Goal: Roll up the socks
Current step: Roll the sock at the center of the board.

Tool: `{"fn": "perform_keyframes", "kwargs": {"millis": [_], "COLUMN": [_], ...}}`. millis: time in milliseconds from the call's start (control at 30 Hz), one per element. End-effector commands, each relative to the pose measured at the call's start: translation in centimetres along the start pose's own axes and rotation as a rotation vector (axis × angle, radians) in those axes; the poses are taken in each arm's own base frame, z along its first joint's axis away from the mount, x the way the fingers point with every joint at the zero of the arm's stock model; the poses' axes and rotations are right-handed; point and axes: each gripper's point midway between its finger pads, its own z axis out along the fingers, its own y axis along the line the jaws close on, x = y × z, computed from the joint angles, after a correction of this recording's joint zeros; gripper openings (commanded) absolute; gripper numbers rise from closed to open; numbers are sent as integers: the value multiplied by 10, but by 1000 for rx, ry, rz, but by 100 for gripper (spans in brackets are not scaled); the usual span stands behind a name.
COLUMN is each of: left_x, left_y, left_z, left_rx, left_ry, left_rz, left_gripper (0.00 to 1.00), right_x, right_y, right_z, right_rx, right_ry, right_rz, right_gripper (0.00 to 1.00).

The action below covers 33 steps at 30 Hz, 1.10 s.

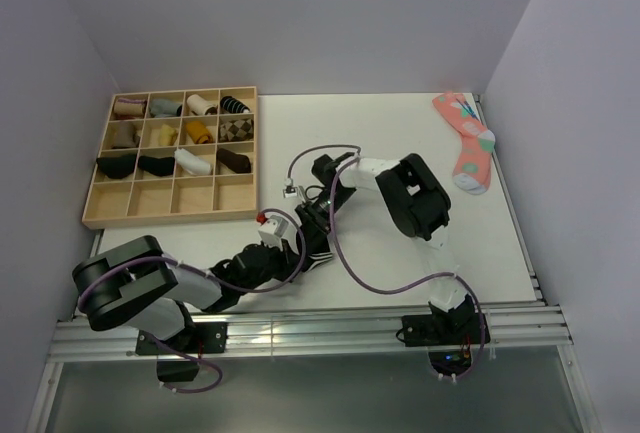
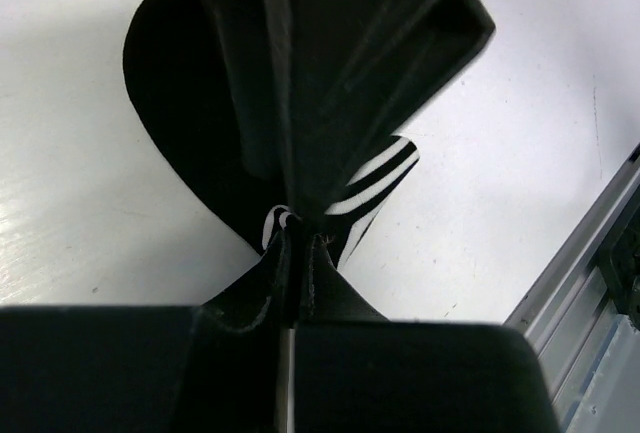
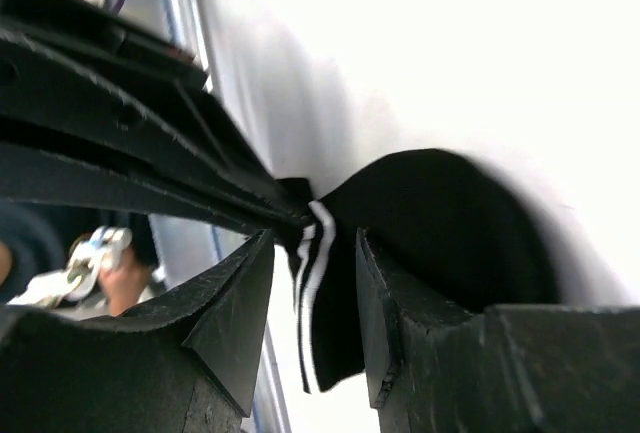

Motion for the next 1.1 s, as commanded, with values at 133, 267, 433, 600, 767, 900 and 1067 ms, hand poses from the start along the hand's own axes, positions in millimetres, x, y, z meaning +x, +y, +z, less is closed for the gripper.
{"fn": "perform_keyframes", "kwargs": {"millis": [133, 267, 433, 600, 767, 900, 1067], "left_x": [0, 2, 3, 2, 3, 1, 0], "left_y": [-4, -3, -3, -3, -3, -3, -4], "left_z": [3, 4, 5, 6, 8, 7, 7], "left_rx": [-12, -19, -25, -30, -35, -36, -37], "left_ry": [26, 35, 39, 38, 49, 42, 41], "left_rz": [-11, -17, -23, -23, -21, -23, -23], "left_gripper": [0, 0, 0, 0, 0, 0, 0], "right_x": [-43, -50, -56, -44, -38, -33, -26], "right_y": [-14, -20, -26, -43, -46, -48, -47], "right_z": [-44, -65, -88, -89, -88, -85, -70], "right_rx": [148, 187, 257, 321, 348, 344, 328], "right_ry": [-177, -249, -301, -291, -272, -248, -205], "right_rz": [-62, -51, -63, -39, -12, 11, 17], "right_gripper": [46, 46, 46, 50, 53, 53, 53]}}
